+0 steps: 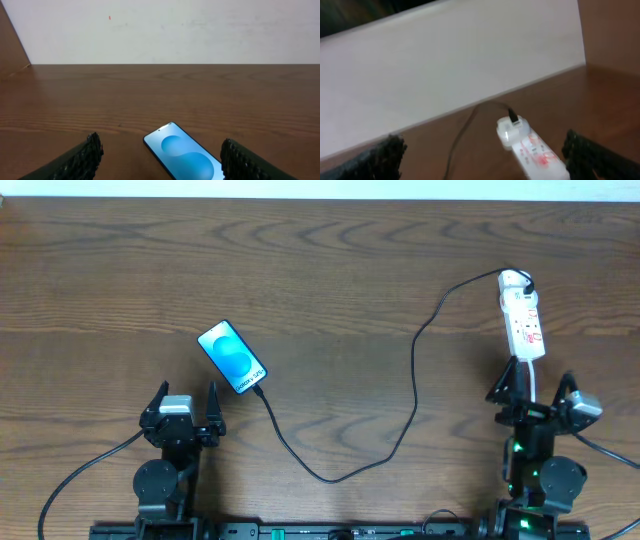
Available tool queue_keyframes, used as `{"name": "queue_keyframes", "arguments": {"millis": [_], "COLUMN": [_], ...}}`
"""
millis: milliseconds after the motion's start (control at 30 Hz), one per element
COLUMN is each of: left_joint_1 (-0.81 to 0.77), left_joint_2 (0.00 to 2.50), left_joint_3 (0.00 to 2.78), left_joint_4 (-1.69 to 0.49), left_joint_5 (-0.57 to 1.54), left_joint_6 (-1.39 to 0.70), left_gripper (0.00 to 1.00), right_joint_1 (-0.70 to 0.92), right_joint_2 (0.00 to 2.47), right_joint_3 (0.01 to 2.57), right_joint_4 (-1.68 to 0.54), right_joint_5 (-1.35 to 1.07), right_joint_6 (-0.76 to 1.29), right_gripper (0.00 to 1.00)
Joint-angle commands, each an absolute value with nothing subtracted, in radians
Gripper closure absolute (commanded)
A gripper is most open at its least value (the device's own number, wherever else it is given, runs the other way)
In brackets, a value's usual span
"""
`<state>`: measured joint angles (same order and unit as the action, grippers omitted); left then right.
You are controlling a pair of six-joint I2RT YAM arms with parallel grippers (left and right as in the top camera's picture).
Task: Plug charger to phone and switch on socket
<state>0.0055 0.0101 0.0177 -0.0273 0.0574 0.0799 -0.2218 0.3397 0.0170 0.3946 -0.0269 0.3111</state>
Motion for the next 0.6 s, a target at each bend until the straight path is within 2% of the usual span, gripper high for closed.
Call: {"name": "queue_keyframes", "arguments": {"millis": [0, 233, 467, 567], "left_joint_1": [0.011, 0.011, 0.011, 0.011], "left_joint_2": [0.004, 0.004, 0.004, 0.004], "left_joint_3": [0.004, 0.004, 0.004, 0.004], "left_joint_4": [-0.067, -0.067, -0.067, -0.067], "left_joint_5": [0.067, 0.067, 0.067, 0.067], "left_joint_6": [0.093, 0.093, 0.093, 0.093], "left_gripper": [0.22, 0.22, 0.22, 0.22], "right_joint_1": [-0.203, -0.128, -0.084, -0.083], "right_joint_2": [0.245, -0.004, 0.005, 0.005], "right_joint_3": [0.006, 0.006, 0.006, 0.006], "right_joint_4": [0.302, 0.014, -0.015, -0.015], "right_joint_5": [-0.001, 0.100, 0.088, -0.012], "right_joint_6": [0.318, 0.264, 0.187, 0.028], "right_gripper": [0.01, 0.01, 0.01, 0.01]}}
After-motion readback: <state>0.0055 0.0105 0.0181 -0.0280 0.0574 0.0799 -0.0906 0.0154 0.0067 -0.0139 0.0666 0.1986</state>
